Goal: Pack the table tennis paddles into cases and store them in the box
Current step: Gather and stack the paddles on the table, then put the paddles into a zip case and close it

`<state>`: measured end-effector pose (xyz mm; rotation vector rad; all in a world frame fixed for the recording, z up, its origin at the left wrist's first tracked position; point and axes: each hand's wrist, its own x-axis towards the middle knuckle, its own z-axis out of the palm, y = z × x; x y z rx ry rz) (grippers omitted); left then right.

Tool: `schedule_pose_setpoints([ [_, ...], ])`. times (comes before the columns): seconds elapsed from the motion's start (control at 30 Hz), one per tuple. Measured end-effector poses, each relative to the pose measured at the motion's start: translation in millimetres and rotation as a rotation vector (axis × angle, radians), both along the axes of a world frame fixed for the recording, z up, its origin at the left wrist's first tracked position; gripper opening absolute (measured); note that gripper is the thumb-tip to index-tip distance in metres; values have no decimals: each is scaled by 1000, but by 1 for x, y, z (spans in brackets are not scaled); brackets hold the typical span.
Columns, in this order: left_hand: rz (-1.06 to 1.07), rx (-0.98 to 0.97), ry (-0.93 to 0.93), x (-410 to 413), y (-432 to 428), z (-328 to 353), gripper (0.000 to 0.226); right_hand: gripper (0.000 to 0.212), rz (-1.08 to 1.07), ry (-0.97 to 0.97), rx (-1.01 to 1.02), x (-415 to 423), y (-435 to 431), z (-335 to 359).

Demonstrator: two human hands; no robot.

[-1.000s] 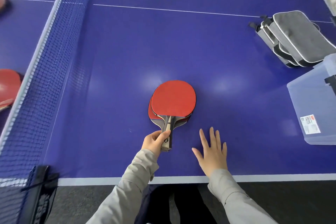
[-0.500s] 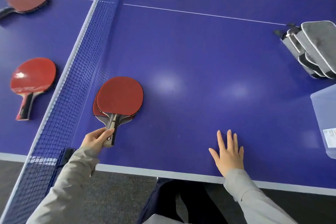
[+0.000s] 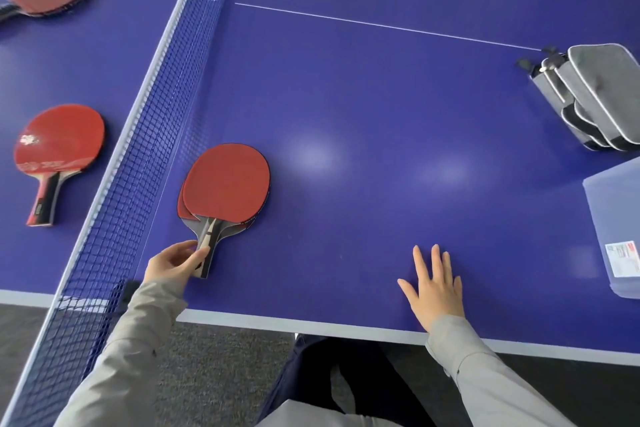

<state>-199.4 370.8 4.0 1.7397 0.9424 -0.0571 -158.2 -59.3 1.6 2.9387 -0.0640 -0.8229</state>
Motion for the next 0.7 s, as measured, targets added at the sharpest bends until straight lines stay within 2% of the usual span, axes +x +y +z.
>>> schedule_pose_setpoints([
  [0.17,-3,40,21,-3,-10,-2,30,72,2,5,-6,1,1,1],
  [0.3,-30,222,72,-6,-17,0,34,72,-4,11,8,2,1,3],
  [0.4,-57,287,82,-8,-23,8,40,72,-12,13,19,2,2,6],
  [0.43,-91,329,104,-8,-25,10,45,73,-11,15,20,3,2,8],
  [0.53,-270,613,197,-13,-35,21,62,73,-17,19,31,4,2,13],
  [0.6,-372,762,153,-16,-46,32,71,73,-22,7,46,3,2,18],
  [0.7,-560,828,116,-14,-70,47,98,73,-41,-19,95,2,-1,27],
])
